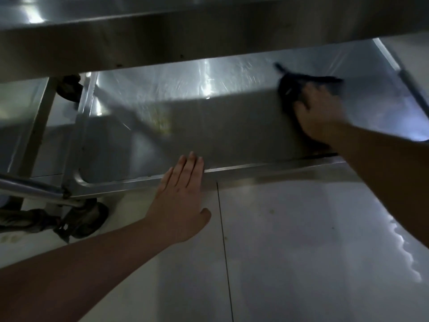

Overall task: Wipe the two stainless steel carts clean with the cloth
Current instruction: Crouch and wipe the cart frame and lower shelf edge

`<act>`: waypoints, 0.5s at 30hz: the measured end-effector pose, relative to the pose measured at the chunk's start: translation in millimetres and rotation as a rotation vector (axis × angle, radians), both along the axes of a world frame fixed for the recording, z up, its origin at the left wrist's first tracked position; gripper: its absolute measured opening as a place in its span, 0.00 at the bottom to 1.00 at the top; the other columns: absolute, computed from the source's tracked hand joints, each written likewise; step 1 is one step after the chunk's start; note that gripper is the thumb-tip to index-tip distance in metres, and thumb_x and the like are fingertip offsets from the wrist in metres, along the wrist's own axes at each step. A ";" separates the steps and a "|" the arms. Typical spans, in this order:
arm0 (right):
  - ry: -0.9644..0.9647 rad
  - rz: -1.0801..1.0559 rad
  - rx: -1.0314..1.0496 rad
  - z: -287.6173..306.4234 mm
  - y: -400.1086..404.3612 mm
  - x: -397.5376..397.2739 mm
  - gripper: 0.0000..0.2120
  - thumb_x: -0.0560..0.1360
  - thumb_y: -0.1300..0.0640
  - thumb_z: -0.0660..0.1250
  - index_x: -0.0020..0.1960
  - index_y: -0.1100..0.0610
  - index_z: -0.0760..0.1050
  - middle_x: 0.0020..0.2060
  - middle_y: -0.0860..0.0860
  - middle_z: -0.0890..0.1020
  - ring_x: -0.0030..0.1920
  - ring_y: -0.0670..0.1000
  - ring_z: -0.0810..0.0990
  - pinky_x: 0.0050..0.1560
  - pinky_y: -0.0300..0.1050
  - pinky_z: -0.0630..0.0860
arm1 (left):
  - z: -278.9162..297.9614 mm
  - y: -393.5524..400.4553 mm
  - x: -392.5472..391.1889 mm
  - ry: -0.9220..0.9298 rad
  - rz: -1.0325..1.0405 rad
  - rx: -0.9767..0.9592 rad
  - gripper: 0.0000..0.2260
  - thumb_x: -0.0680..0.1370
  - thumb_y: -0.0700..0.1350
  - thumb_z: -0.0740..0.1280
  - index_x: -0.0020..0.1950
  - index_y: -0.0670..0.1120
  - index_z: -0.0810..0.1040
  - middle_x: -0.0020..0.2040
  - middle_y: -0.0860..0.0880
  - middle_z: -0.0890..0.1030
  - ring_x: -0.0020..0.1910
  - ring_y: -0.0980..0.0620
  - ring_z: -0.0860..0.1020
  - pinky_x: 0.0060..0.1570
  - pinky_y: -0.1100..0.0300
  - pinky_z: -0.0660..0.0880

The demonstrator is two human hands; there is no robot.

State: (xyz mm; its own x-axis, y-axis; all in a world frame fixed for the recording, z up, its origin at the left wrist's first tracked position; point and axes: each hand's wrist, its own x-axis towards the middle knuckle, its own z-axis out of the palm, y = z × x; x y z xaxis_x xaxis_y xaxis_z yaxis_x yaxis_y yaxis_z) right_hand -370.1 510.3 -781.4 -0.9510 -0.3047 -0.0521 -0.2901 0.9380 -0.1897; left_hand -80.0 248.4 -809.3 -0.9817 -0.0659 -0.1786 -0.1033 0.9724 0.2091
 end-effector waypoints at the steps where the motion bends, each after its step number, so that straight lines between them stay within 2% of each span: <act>1: -0.004 -0.150 -0.018 -0.9 12.8 -8.2 0.30 0.82 0.43 0.51 0.81 0.56 0.59 0.80 0.58 0.61 0.78 0.64 0.61 0.77 0.62 0.58 | 0.0 -0.2 0.0 -0.004 0.001 0.002 0.50 0.72 0.65 0.58 0.85 0.50 0.33 0.85 0.51 0.33 0.83 0.53 0.32 0.78 0.56 0.32; 4: -0.111 -0.413 -0.060 -3.4 12.4 -22.5 0.33 0.82 0.41 0.44 0.84 0.52 0.52 0.84 0.50 0.51 0.83 0.58 0.47 0.80 0.62 0.45 | 1.8 -0.6 -0.3 -0.021 -0.004 0.001 0.52 0.71 0.67 0.58 0.85 0.50 0.33 0.85 0.52 0.33 0.83 0.53 0.32 0.78 0.56 0.33; 6: -0.147 -0.438 -0.077 -5.1 -16.6 -22.0 0.33 0.82 0.41 0.42 0.84 0.51 0.48 0.84 0.49 0.47 0.83 0.58 0.43 0.80 0.61 0.41 | 5.2 0.4 -1.8 -0.043 0.008 0.015 0.53 0.70 0.67 0.59 0.85 0.50 0.34 0.85 0.52 0.33 0.83 0.53 0.31 0.80 0.54 0.35; 8: -0.149 -0.345 -0.072 -5.3 -65.4 -10.8 0.33 0.82 0.40 0.43 0.84 0.52 0.49 0.84 0.50 0.47 0.83 0.59 0.43 0.80 0.61 0.41 | 8.7 2.4 -2.6 -0.067 0.021 0.016 0.53 0.70 0.67 0.60 0.85 0.51 0.32 0.85 0.52 0.32 0.82 0.54 0.30 0.79 0.54 0.34; 11: -0.119 0.000 -0.046 -3.1 -154.8 31.2 0.32 0.83 0.41 0.47 0.84 0.53 0.52 0.84 0.52 0.50 0.83 0.60 0.46 0.80 0.62 0.44 | 12.1 3.9 -4.2 -0.109 0.012 0.005 0.54 0.73 0.65 0.65 0.84 0.51 0.31 0.84 0.51 0.29 0.82 0.53 0.29 0.78 0.56 0.31; 13: -0.136 0.372 -0.009 -0.8 -209.3 70.1 0.31 0.84 0.41 0.47 0.84 0.51 0.51 0.84 0.51 0.50 0.83 0.58 0.46 0.80 0.61 0.44 | 15.8 1.5 -4.8 -0.147 0.004 0.004 0.54 0.75 0.64 0.66 0.84 0.50 0.31 0.84 0.50 0.30 0.82 0.53 0.29 0.78 0.55 0.32; 15: -0.175 0.696 0.032 1.3 -238.9 101.0 0.30 0.84 0.39 0.46 0.84 0.47 0.50 0.84 0.46 0.48 0.83 0.53 0.43 0.80 0.57 0.41 | 20.6 -0.9 -7.1 -0.197 -0.015 0.007 0.54 0.76 0.64 0.66 0.84 0.49 0.30 0.84 0.50 0.30 0.82 0.51 0.30 0.79 0.54 0.33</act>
